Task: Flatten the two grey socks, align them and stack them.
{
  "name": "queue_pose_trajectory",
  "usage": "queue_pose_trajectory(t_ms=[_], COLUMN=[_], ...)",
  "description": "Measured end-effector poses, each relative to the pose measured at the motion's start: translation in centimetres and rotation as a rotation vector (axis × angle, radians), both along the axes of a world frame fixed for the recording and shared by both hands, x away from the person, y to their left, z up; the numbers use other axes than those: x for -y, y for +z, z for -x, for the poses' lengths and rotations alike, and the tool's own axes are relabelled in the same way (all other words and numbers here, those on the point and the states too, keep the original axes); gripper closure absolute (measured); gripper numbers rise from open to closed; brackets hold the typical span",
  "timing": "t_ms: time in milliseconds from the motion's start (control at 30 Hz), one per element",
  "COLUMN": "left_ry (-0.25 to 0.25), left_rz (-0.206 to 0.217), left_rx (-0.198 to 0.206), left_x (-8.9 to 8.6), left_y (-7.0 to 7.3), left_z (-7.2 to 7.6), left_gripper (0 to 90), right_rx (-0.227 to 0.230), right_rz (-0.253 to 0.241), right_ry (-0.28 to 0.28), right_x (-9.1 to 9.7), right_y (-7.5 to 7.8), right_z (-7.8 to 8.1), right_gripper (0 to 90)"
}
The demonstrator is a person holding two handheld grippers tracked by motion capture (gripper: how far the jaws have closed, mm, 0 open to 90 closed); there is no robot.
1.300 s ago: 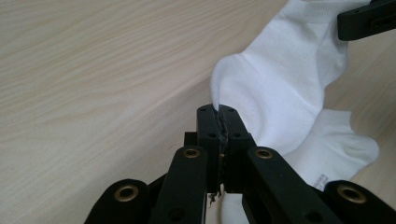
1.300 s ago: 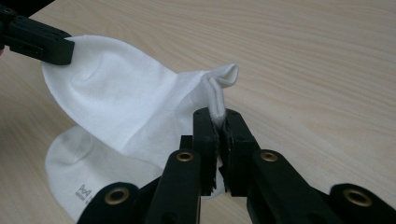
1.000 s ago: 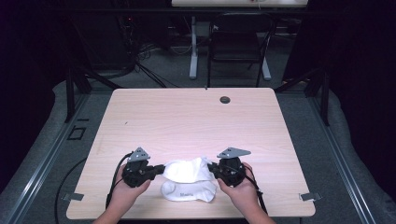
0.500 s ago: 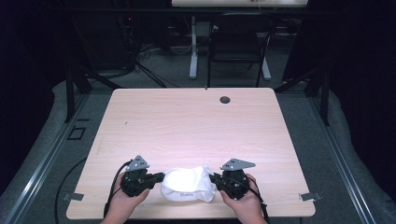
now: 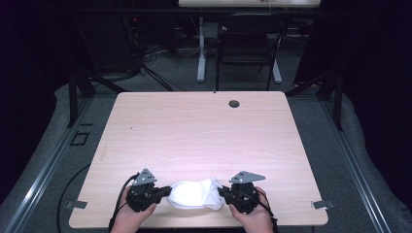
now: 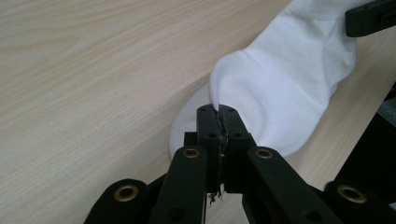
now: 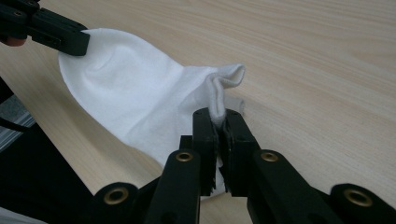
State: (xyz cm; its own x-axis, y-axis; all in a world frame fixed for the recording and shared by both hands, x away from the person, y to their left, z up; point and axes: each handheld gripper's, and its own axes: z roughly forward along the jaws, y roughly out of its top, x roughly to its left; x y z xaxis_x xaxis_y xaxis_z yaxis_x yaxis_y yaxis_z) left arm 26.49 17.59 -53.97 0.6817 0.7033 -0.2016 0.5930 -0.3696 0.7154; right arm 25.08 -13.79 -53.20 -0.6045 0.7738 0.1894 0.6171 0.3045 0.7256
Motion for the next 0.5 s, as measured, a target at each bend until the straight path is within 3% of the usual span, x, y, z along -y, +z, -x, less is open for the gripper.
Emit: queue_pose_trajectory(t_ms=[500], left_ry=[-0.007], left_rz=[-0.036], left_rx=[-0.018], left_x=[0.2], left_y=[-1.1], left_z=[-0.2], left_gripper=[89.1], right_rx=[-0.025], right_rz=[0.017], right_ry=[0.006], right_x=[-0.2], right_y=[-1.1], right_z=[-0.2], right_gripper=[85.3])
